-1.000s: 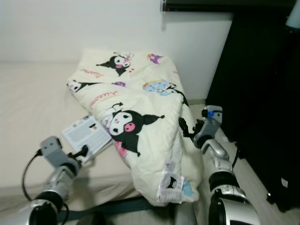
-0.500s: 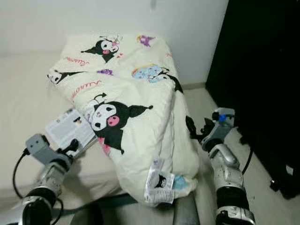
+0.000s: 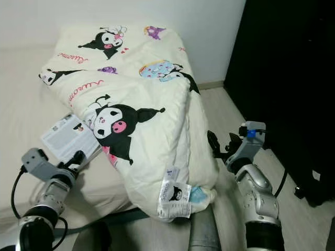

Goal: Clean up the room

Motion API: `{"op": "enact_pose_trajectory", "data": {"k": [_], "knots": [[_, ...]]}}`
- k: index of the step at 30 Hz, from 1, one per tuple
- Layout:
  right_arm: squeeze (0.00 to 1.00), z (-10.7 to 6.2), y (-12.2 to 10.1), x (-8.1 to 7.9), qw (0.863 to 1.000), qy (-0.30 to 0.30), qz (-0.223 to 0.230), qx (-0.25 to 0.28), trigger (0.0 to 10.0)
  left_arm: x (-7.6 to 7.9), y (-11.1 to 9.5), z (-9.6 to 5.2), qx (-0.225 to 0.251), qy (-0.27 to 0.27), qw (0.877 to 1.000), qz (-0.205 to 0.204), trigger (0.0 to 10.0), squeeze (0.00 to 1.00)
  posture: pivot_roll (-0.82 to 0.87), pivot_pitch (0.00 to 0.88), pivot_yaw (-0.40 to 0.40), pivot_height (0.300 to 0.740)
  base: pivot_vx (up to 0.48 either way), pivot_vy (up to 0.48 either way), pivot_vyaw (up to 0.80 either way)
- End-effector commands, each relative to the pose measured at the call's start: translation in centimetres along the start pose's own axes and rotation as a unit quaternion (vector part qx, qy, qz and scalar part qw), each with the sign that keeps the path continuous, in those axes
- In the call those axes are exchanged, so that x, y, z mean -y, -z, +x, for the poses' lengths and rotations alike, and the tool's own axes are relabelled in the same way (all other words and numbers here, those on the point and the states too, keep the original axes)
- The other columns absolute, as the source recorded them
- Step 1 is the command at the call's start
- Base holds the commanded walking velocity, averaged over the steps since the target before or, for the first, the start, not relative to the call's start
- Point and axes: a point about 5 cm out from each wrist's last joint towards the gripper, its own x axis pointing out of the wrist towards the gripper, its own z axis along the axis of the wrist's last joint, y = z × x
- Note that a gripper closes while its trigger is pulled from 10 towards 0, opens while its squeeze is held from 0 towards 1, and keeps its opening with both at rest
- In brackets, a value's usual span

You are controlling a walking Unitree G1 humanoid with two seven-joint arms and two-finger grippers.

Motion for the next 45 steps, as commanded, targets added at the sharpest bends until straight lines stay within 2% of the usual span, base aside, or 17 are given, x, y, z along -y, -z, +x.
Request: {"op": "enact_pose_trajectory", "data": {"k": [1,2,3,4,7,15,21,22,25,27,30,32,34,37,38,43,45], "knots": [[0.0,-0.1,0.2,-0.2,1.0,-0.002,0.005,-0.006,10.0,-1.3,1.4,-0.6,-0.038,-0.021,0.999,-0.019,10.0,0.0,-0.23,0.24,-0.011,0.475,0.0,0.0,0.0],[0.0,-0.1,0.0,-0.4,1.0,-0.002,0.003,-0.007,10.0,-0.5,3.0,-0.8,-0.073,0.028,0.99,-0.115,2.9,0.0,-0.24,0.233,-0.017,0.475,0.0,0.0,0.0],[0.0,-0.1,0.0,-0.4,1.0,-0.002,0.003,-0.007,10.0,-0.5,3.0,-0.8,-0.073,0.028,0.99,-0.115,2.9,0.0,-0.24,0.233,-0.017,0.475,0.0,0.0,0.0],[0.0,-0.1,-0.2,-0.4,1.0,-0.001,0.001,-0.007,10.0,0.0,4.0,-1.1,-0.092,0.061,0.983,-0.149,0.0,0.0,-0.25,0.231,-0.019,0.475,0.0,0.0,0.0],[0.0,-0.3,-0.8,-0.3,1.0,0.001,-0.004,-0.006,10.0,0.7,5.8,-1.8,-0.119,0.1,0.972,-0.176,0.0,0.0,-0.26,0.226,-0.024,0.475,0.0,0.0,0.0],[0.0,-0.3,-1.7,0.2,1.0,0.01,0.003,0.003,10.0,0.3,6.5,-2.2,-0.124,0.091,0.975,-0.163,0.0,0.0,-0.26,0.218,-0.029,0.475,0.0,0.0,0.0],[0.0,0.8,-1.9,-1.5,0.992,-0.038,0.119,0.027,10.0,-0.1,2.6,-0.9,-0.05,0.07,0.989,-0.123,0.0,0.0,-0.24,0.198,-0.03,0.475,0.0,0.0,0.0],[0.0,0.8,-1.9,-1.5,0.992,-0.038,0.119,0.027,10.0,-0.1,2.6,-0.9,-0.05,0.07,0.989,-0.123,0.0,0.0,-0.24,0.198,-0.03,0.475,0.0,0.0,0.0],[0.0,2.2,-1.8,-4.2,0.977,-0.109,0.177,0.042,10.0,0.6,-3.5,0.5,0.058,0.062,0.994,-0.067,0.0,0.0,-0.19,0.165,-0.029,0.475,0.0,0.0,0.0],[0.0,2.7,-1.7,-4.9,0.974,-0.122,0.188,0.041,10.0,0.6,-5.2,0.6,0.085,0.049,0.995,-0.029,0.0,0.0,-0.19,0.162,-0.029,0.475,0.0,0.0,0.0],[0.0,3.0,-1.7,-5.2,0.972,-0.127,0.194,0.039,10.0,0.6,-6.0,0.6,0.099,0.04,0.994,-0.004,0.0,0.0,-0.19,0.162,-0.029,0.475,0.0,0.0,0.0],[0.0,5.0,-1.2,-6.1,0.975,-0.107,0.192,0.014,10.0,0.0,-9.2,0.4,0.155,-0.001,0.987,0.035,0.0,0.0,-0.15,0.132,-0.024,0.475,0.0,0.0,0.0],[0.0,5.5,-1.1,-6.3,0.976,-0.102,0.19,0.008,10.0,-0.1,-10.0,0.3,0.169,-0.011,0.985,0.041,0.0,0.0,-0.15,0.132,-0.024,0.475,0.0,0.0,0.0],[0.0,6.9,-0.5,-6.9,0.98,-0.079,0.179,-0.022,10.0,0.3,-11.8,-0.2,0.211,-0.026,0.971,0.109,0.0,0.0,-0.11,0.103,-0.029,0.475,0.0,0.0,0.0],[0.0,7.3,0.1,-6.9,0.978,-0.061,0.195,-0.037,10.0,0.9,-12.4,-0.5,0.237,-0.022,0.961,0.142,0.0,0.0,-0.1,0.095,-0.032,0.475,0.0,0.0,0.0],[0.0,7.5,0.9,-7.3,0.974,-0.066,0.208,-0.058,10.0,1.9,-12.8,-0.9,0.259,-0.014,0.951,0.17,0.0,0.0,-0.08,0.082,-0.034,0.475,0.0,0.0,0.0],[0.0,7.6,1.5,-7.3,0.979,-0.055,0.183,-0.078,10.0,2.4,-12.9,-0.9,0.264,-0.011,0.948,0.178,0.0,0.0,-0.07,0.07,-0.034,0.475,0.0,0.0,0.0]]}}
